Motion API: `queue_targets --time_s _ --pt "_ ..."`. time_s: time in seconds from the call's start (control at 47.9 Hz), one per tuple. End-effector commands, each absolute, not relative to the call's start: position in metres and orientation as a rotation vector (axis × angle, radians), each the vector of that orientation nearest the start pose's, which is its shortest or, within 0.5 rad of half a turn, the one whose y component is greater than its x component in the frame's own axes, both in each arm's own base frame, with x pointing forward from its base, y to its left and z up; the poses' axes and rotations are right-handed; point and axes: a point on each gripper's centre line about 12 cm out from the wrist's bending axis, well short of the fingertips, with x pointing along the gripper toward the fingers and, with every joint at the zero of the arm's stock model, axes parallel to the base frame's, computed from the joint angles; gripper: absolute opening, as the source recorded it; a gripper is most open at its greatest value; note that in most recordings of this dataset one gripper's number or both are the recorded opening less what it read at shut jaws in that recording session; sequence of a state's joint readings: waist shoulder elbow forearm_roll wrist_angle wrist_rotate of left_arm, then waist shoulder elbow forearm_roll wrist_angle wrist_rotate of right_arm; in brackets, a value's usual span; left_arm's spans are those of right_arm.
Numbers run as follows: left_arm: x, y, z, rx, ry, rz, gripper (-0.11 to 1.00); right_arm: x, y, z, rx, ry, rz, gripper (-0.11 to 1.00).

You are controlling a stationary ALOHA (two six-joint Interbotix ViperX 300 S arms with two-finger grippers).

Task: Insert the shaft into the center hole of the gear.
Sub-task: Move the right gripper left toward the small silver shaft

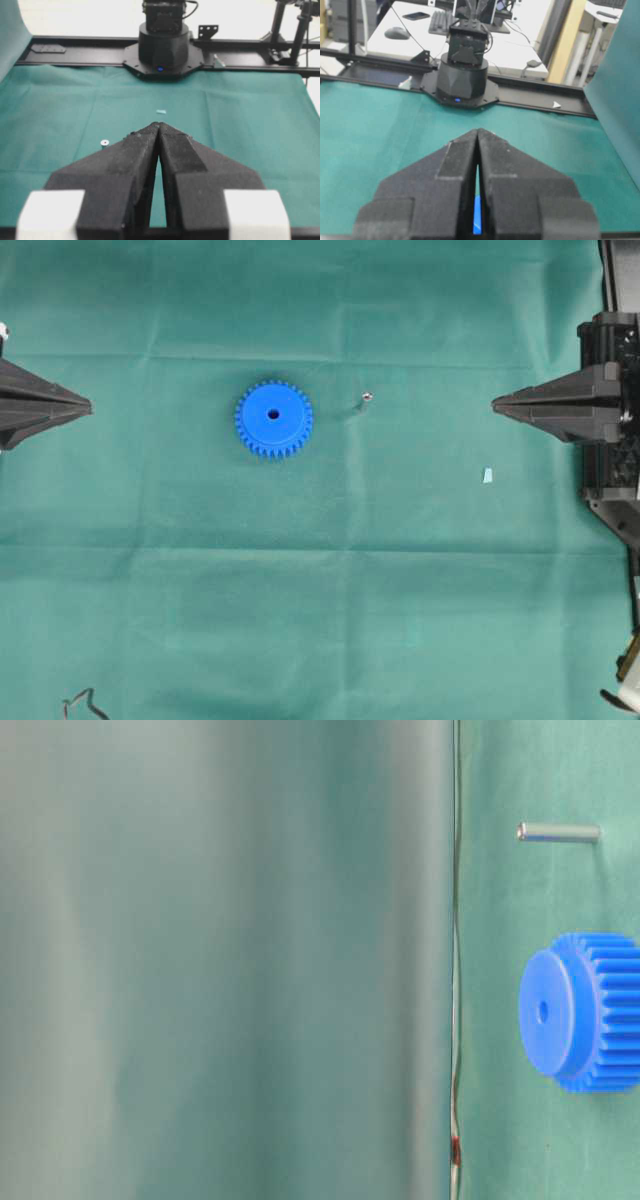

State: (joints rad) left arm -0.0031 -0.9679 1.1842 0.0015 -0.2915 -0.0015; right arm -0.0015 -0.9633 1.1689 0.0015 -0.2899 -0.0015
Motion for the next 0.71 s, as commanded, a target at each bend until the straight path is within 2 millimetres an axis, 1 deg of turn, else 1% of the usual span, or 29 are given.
queue_targets --time_s 0.0,0.25,0.417,0.605,0.647,0.689 --pt "0.200 -0.001 0.299 0.015 -0.063 -0.006 0.00 0.201 0.000 0.301 0.003 -0.095 0.001 0.02" --pt "0.201 -0.001 0.297 0.010 -0.034 -0.005 0.00 0.211 -0.001 0.301 0.007 -0.055 -0.005 0.02" --pt "0.201 -0.001 0.297 0.010 -0.031 -0.005 0.00 0.223 -0.010 0.297 0.009 -0.014 -0.046 0.03" --pt "0.201 -0.001 0.297 0.010 -0.031 -0.005 0.00 0.238 -0.025 0.286 0.030 0.038 -0.108 0.03" --pt "0.201 -0.001 0.297 0.012 -0.029 -0.005 0.00 0.243 -0.028 0.281 0.035 0.055 -0.119 0.05" --pt "0.201 -0.001 0.297 0.010 -0.031 -0.005 0.00 0.247 -0.030 0.277 0.042 0.065 -0.126 0.09"
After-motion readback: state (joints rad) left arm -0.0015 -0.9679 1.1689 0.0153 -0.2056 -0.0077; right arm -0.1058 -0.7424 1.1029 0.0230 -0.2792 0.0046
